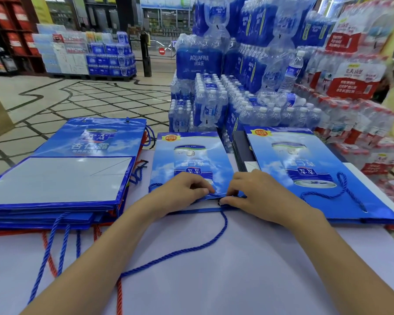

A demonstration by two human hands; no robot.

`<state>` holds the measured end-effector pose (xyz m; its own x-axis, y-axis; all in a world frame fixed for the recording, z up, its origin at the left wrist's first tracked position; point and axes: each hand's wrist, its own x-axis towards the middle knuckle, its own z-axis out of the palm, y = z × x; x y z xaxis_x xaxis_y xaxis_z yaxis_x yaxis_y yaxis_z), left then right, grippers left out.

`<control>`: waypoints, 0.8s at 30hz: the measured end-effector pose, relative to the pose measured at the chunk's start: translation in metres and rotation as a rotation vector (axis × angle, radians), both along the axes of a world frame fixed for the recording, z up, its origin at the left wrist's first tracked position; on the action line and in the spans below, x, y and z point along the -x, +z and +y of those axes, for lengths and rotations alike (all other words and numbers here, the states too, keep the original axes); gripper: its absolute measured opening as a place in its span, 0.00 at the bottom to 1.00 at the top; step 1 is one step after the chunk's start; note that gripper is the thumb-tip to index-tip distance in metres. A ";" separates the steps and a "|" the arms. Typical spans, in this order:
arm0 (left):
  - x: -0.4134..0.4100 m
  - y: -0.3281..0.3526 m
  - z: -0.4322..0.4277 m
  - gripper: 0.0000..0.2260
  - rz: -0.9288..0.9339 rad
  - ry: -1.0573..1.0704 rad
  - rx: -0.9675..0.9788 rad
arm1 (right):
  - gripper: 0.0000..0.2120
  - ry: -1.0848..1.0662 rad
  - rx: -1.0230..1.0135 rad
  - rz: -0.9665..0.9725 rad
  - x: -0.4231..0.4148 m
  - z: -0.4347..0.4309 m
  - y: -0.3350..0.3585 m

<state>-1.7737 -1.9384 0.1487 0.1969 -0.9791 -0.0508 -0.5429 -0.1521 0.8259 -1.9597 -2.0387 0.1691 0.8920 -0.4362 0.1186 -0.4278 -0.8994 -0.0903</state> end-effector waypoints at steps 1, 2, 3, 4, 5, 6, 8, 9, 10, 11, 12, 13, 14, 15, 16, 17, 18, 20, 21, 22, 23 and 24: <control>0.000 -0.001 -0.001 0.09 -0.004 0.024 0.008 | 0.15 0.008 0.005 0.007 -0.001 0.000 0.000; 0.000 -0.002 -0.002 0.10 0.024 0.067 0.020 | 0.15 0.017 0.009 0.009 -0.001 -0.001 0.000; -0.001 -0.002 -0.004 0.11 0.088 0.114 0.035 | 0.14 0.025 0.012 0.001 -0.002 -0.001 0.000; -0.002 -0.003 -0.005 0.11 0.164 0.155 0.049 | 0.14 0.027 0.009 -0.015 -0.002 -0.002 -0.001; -0.001 -0.004 -0.006 0.11 0.226 0.180 0.060 | 0.13 0.029 0.004 -0.035 -0.002 -0.002 -0.001; 0.000 -0.003 -0.006 0.11 0.267 0.191 0.067 | 0.13 0.033 -0.002 -0.052 -0.002 -0.003 -0.002; 0.001 0.000 -0.006 0.08 0.299 0.195 0.101 | 0.13 0.048 -0.006 -0.056 -0.003 -0.003 -0.004; 0.001 0.004 -0.005 0.06 0.298 0.210 0.137 | 0.14 0.054 -0.004 -0.042 -0.002 -0.004 -0.006; -0.002 0.008 -0.003 0.05 0.296 0.241 0.190 | 0.17 0.057 -0.011 -0.025 -0.002 -0.004 -0.008; -0.005 0.012 -0.002 0.04 0.313 0.276 0.257 | 0.19 0.047 -0.033 -0.017 -0.001 -0.005 -0.009; -0.010 0.016 0.000 0.03 0.344 0.307 0.329 | 0.22 0.027 -0.064 -0.020 -0.002 -0.005 -0.010; -0.014 0.019 0.002 0.04 0.385 0.324 0.396 | 0.24 0.008 -0.079 -0.031 -0.003 -0.005 -0.011; -0.017 0.020 0.003 0.06 0.428 0.325 0.449 | 0.26 -0.002 -0.063 -0.041 -0.006 -0.005 -0.013; -0.020 0.019 0.004 0.09 0.451 0.314 0.474 | 0.27 -0.008 -0.009 -0.040 -0.009 -0.004 -0.014; -0.022 0.017 0.005 0.12 0.437 0.301 0.473 | 0.26 -0.022 0.048 -0.028 -0.013 -0.002 -0.014; -0.023 0.014 0.005 0.15 0.368 0.289 0.460 | 0.25 -0.038 0.095 -0.014 -0.017 -0.001 -0.015; -0.025 0.010 0.005 0.18 0.228 0.279 0.456 | 0.23 -0.063 0.127 0.005 -0.020 0.000 -0.015; -0.025 0.002 0.007 0.18 -0.162 0.216 0.497 | 0.21 -0.123 0.171 0.041 -0.024 0.003 -0.016; -0.023 -0.002 0.007 0.16 -0.318 0.139 0.517 | 0.21 -0.151 0.200 0.052 -0.024 0.004 -0.016; -0.020 -0.005 0.007 0.14 -0.414 0.046 0.506 | 0.20 -0.180 0.232 0.052 -0.024 0.005 -0.015; -0.014 -0.008 0.008 0.13 -0.471 -0.046 0.459 | 0.19 -0.210 0.259 0.047 -0.022 0.005 -0.015; -0.009 -0.010 0.009 0.15 -0.518 -0.126 0.402 | 0.18 -0.240 0.272 0.055 -0.020 0.004 -0.013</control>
<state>-1.7649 -1.9292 0.1385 -0.0191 -0.9192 0.3933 -0.8782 0.2035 0.4329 -1.9401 -2.0352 0.1556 0.7762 -0.5932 0.2136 -0.6273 -0.7605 0.1678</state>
